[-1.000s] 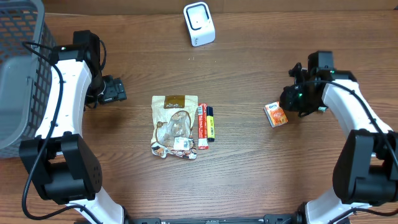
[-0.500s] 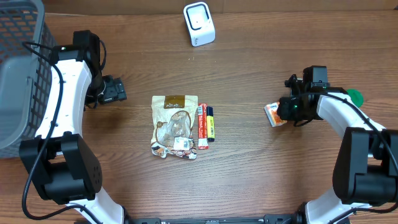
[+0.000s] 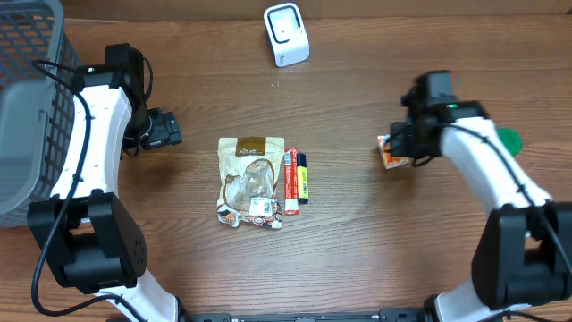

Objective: Scan the item barcode

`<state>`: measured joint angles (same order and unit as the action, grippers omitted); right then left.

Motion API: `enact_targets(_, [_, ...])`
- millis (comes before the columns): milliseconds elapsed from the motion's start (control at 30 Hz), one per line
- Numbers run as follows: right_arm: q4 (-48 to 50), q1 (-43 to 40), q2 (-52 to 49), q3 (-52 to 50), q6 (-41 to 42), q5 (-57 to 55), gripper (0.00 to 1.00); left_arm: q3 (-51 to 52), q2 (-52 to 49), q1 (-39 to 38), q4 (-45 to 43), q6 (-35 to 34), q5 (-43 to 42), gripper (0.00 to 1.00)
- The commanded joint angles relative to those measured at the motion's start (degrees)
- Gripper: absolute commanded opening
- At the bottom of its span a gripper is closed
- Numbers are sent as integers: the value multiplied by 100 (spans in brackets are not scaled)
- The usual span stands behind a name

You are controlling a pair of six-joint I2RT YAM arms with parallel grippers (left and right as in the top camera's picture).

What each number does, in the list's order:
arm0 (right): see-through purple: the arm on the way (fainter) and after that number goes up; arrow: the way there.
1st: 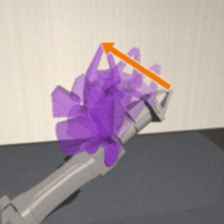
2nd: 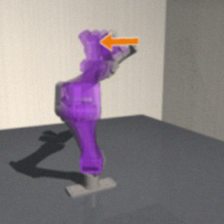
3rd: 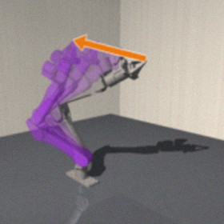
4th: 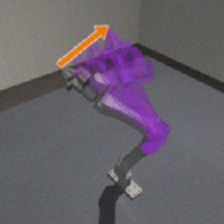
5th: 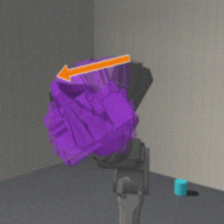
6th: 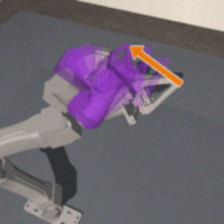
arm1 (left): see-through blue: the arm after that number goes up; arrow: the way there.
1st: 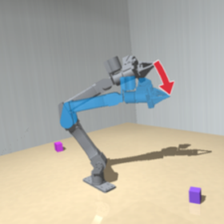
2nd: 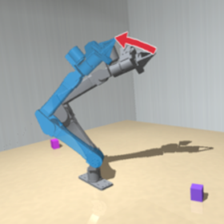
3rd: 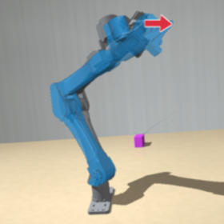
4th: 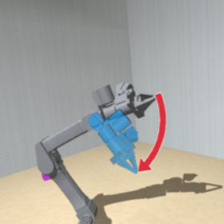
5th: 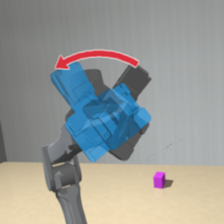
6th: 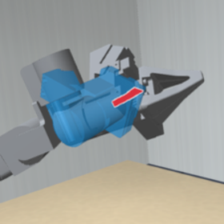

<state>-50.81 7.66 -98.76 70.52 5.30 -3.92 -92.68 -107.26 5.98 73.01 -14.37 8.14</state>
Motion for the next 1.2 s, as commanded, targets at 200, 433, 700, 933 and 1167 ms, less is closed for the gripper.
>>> enact_targets(200, [-597, 2485, -122, -299, 2505, -4597, 4, -70, -39, -42, -4, 109, -26, 100])
enact_targets(433, [-1056, 3121, -1093, -404, 3338, -5390, 4, -70, -39, -42, -2, 109, -26, 100])
enact_targets(700, [-1086, 3123, -1716, -404, 3694, -5541, 4, -70, -39, -42, -4, 109, -26, 100])
enact_targets(933, [-1102, 3123, -1716, -404, 3687, -5403, 9, -70, -39, -42, -4, 109, -26, 100])
enact_targets(1167, [-1104, 3123, -1714, -402, 3670, -5403, 20, -70, -39, -42, -4, 109, -26, 100])
